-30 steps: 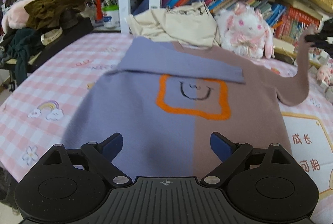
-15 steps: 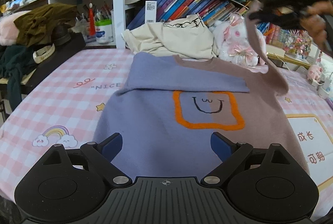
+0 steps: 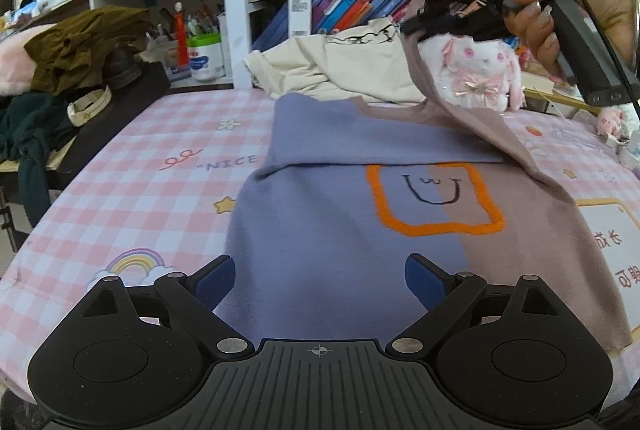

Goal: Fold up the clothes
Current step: 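Lift the mauve sleeve with the right gripper and carry it over the sweater chest, then lay the mauve sleeve over the lavender sleeve and open the right gripper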

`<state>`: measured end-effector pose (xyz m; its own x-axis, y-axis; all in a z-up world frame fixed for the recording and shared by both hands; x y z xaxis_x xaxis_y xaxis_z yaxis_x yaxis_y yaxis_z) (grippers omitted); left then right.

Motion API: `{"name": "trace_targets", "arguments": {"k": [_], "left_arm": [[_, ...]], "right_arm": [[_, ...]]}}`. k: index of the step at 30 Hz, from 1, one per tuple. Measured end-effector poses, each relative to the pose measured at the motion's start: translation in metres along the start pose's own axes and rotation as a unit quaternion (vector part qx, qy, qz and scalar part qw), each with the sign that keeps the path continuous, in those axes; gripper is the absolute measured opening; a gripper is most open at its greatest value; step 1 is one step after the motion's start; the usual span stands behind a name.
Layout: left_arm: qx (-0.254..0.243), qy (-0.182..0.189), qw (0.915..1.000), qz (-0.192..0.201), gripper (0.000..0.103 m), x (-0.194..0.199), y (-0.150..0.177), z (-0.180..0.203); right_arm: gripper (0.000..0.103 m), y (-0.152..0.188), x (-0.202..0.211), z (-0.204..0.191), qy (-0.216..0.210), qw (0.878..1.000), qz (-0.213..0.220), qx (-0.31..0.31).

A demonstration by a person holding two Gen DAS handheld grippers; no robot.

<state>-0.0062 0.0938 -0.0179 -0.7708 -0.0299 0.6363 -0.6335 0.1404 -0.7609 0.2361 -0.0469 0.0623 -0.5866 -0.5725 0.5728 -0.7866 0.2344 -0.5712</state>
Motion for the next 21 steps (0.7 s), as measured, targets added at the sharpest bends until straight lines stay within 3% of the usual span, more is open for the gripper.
{"name": "trace_targets", "arguments": {"k": [11,16,21], "left_arm": [[0.015,-0.01,0.9998,-0.01,0.094,-0.002,0.006,-0.013],[0.013,-0.01,0.9998,-0.008,0.094,-0.003,0.004,-0.013],[0.015,-0.002,0.9999,-0.007,0.094,-0.006,0.002,-0.013]], "right_arm": [[0.011,0.017,-0.037,0.008,0.026,0.999,-0.033,0.001],[0.027,0.018,-0.031,0.006,-0.008,0.999,-0.033,-0.021],[0.028,0.015,-0.017,0.011,-0.009,0.999,-0.023,-0.029]]}}
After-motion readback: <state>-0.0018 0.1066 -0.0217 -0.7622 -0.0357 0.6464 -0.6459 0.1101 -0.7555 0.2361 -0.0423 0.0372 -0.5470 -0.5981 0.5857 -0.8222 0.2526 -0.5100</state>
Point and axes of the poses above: each gripper's, at about its wrist camera, not at the fingertips, and x roughly against the way its jaws point, z to its right, y to its underside, the point moved 6 cm from there along -x, roughly the way its jaws point, and after that the axes turned 9 degrees about -x, right-handed, at the moved point
